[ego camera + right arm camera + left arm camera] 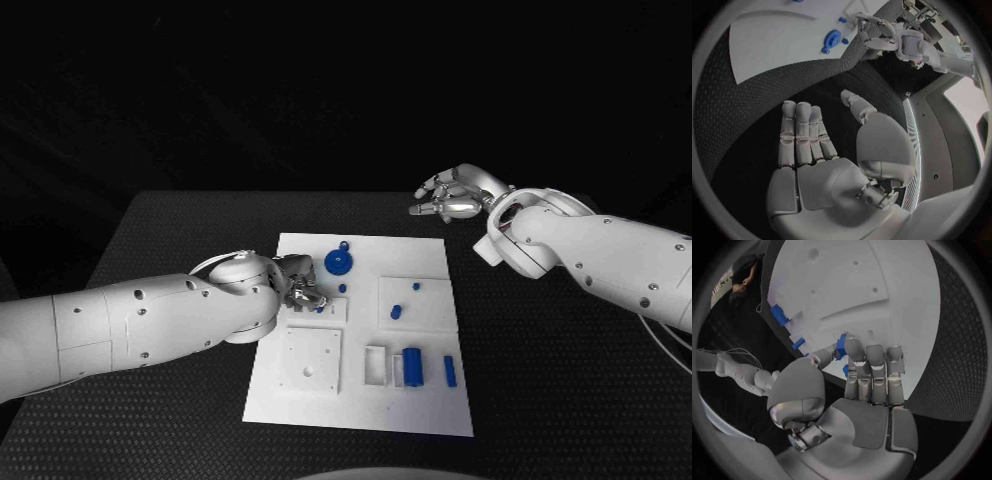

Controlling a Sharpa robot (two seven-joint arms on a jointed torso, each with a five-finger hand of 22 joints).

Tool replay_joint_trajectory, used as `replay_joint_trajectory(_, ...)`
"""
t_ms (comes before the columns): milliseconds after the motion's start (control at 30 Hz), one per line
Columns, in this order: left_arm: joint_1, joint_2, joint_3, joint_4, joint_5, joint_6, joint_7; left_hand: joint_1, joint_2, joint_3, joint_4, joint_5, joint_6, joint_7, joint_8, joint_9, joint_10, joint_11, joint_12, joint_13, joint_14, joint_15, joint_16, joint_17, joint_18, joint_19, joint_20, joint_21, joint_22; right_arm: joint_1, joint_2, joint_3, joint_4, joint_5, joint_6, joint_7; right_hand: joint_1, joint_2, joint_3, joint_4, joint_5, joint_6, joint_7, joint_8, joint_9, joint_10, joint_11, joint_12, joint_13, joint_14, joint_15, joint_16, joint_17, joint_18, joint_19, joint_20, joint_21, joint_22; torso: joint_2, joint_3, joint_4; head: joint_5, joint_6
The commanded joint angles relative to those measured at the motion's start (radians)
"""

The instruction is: Assemble the parts on the task board

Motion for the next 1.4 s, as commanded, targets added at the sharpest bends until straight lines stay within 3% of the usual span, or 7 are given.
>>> replay_joint_trajectory(33, -0.003, 0.003, -0.002, 0.005, 0.023, -0.003, 0.024, 0.0, -0.02, 0.016, -0.004, -0.004, -0.013, 0.004, -0.016, -0.007, -0.006, -0.004, 0.002, -0.001, 0.004, -0.006, -0.002, -0.002, -0.007, 0.005, -0.117, -0.008, 0.017, 0.0, 0.0, 0.0, 0.001, -0.002, 0.01, 0.007, -0.01, -0.004, -0.005, 0.002, 0.005, -0.001, 0.009, 0.002, -0.001, -0.008, -0.001, 0.003, -0.001, -0.006, 0.0, 0.004, -0.001, 0.013, 0.003, 0.001, -0.006, 0.011, 0.0, -0.0001, -0.0002, -0.001, 0.0)
replay_joint_trajectory(233, -0.003, 0.003, -0.002, 0.004, 0.023, 0.002, 0.027, -0.008, -0.044, 0.008, 0.014, -0.011, -0.011, 0.007, -0.029, -0.016, -0.006, 0.001, 0.004, -0.002, 0.001, -0.006, -0.001, -0.002, -0.007, 0.003, -0.116, -0.009, 0.017, 0.0, 0.0, 0.0, 0.001, -0.002, 0.01, 0.006, -0.01, -0.004, -0.005, 0.002, 0.006, -0.001, 0.009, 0.002, -0.001, -0.008, 0.0, 0.004, -0.001, -0.007, 0.0, 0.004, -0.001, 0.013, 0.003, 0.001, -0.006, 0.011, 0.0, 0.0, -0.0004, 0.0, 0.0)
replay_joint_trajectory(733, -0.003, 0.003, -0.002, 0.003, 0.026, 0.009, 0.028, -0.013, -0.06, 0.001, 0.023, -0.019, -0.007, 0.008, -0.037, -0.021, -0.006, 0.0, 0.006, -0.002, 0.0, -0.007, 0.001, -0.003, -0.007, 0.003, -0.116, -0.01, 0.017, 0.0, 0.0, 0.0, 0.001, -0.002, 0.01, 0.006, -0.01, -0.004, -0.005, 0.001, 0.006, -0.001, 0.009, 0.002, -0.002, -0.008, 0.0, 0.004, -0.003, -0.007, 0.0, 0.004, -0.002, 0.013, 0.003, 0.001, -0.007, 0.012, 0.0, 0.0002, 0.0, 0.0, 0.001)
replay_joint_trajectory(833, -0.003, 0.003, -0.002, 0.003, 0.026, 0.008, 0.028, -0.017, -0.069, -0.006, 0.026, -0.035, -0.008, 0.008, -0.041, -0.023, -0.007, 0.0, 0.007, -0.003, 0.0, -0.007, 0.001, -0.003, -0.007, 0.001, -0.116, -0.011, 0.017, 0.0, 0.0, 0.0, 0.001, -0.002, 0.01, 0.006, -0.01, -0.004, -0.005, 0.001, 0.006, -0.001, 0.009, 0.002, -0.002, -0.008, 0.0, 0.005, -0.003, -0.007, 0.0, 0.005, -0.002, 0.013, 0.003, 0.001, -0.007, 0.012, 0.0, 0.0, -0.0001, -0.001, 0.001)
replay_joint_trajectory(900, -0.003, 0.004, -0.002, 0.003, 0.026, 0.011, 0.028, -0.021, -0.073, -0.019, 0.022, -0.05, -0.009, 0.009, -0.045, -0.025, -0.009, 0.0, 0.006, -0.004, -0.003, -0.007, 0.0, -0.004, -0.007, -0.001, -0.116, -0.012, 0.018, 0.0, 0.0, 0.0, 0.001, -0.002, 0.01, 0.006, -0.01, -0.004, -0.005, 0.001, 0.006, -0.001, 0.009, 0.002, -0.002, -0.008, 0.0, 0.005, -0.003, -0.007, 0.0, 0.005, -0.002, 0.013, 0.003, 0.001, -0.007, 0.012, 0.0, -0.0001, -0.0003, -0.001, 0.002)
replay_joint_trajectory(1133, -0.003, 0.007, -0.002, 0.003, 0.009, 0.018, 0.026, 0.014, -0.073, -0.026, -0.014, -0.049, -0.017, 0.012, -0.059, -0.03, -0.013, 0.0, 0.006, -0.005, -0.006, -0.009, 0.001, -0.005, -0.007, -0.004, -0.119, -0.013, 0.018, 0.0, 0.0, 0.0, 0.002, -0.002, 0.009, 0.006, -0.009, -0.004, -0.005, 0.001, 0.006, -0.001, 0.009, 0.002, -0.002, -0.009, 0.0, 0.005, -0.004, -0.007, 0.0, 0.005, -0.002, 0.013, 0.003, 0.001, -0.007, 0.012, 0.001, 0.001, -0.0004, 0.0, 0.001)
replay_joint_trajectory(1400, -0.003, 0.008, -0.002, 0.004, 0.007, 0.023, 0.028, 0.022, -0.076, -0.038, -0.031, -0.048, -0.018, 0.014, -0.063, -0.031, -0.016, 0.001, 0.007, -0.005, -0.009, -0.009, 0.001, -0.006, -0.007, -0.006, -0.117, -0.014, 0.018, 0.0, 0.0, 0.0, 0.002, -0.002, 0.01, 0.006, -0.01, -0.004, -0.005, 0.002, 0.006, -0.002, 0.009, 0.002, -0.002, -0.009, 0.0, 0.005, -0.004, -0.007, 0.0, 0.005, -0.003, 0.013, 0.003, 0.001, -0.007, 0.013, 0.001, 0.0009, -0.0012, 0.0, 0.001)
